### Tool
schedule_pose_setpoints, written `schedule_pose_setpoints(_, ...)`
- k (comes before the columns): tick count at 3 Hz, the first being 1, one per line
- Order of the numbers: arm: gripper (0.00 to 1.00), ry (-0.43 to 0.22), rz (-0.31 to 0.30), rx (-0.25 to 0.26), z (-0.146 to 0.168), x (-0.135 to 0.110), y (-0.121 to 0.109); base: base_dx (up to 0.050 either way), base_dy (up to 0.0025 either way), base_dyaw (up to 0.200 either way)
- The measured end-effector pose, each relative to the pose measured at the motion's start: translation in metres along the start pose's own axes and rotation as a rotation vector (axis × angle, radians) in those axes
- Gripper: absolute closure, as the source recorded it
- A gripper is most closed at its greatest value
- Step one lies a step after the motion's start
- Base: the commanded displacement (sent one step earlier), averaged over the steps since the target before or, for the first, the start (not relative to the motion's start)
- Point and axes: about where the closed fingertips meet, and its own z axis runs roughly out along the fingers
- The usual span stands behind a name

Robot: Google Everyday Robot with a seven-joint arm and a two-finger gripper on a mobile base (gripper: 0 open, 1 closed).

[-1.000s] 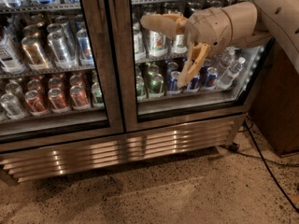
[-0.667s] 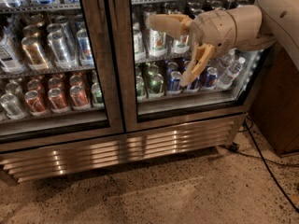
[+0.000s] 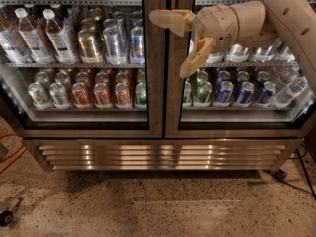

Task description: Open left fridge door

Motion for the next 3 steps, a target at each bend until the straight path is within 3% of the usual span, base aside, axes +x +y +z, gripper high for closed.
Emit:
schedule_pose_setpoints(1, 0.0, 0.0, 0.0, 0.0, 0.0, 0.0, 0.0, 0.048, 0.00009, -0.002)
schedule_pose_setpoints(2, 0.0, 0.0, 0.0, 0.0, 0.0, 0.0, 0.0, 0.0, 0.0, 0.0)
schedule_pose_setpoints(3, 0.0, -0.007, -0.021, 0.088, -0.0001, -0.0067, -0.0044, 0.0, 0.0, 0.0)
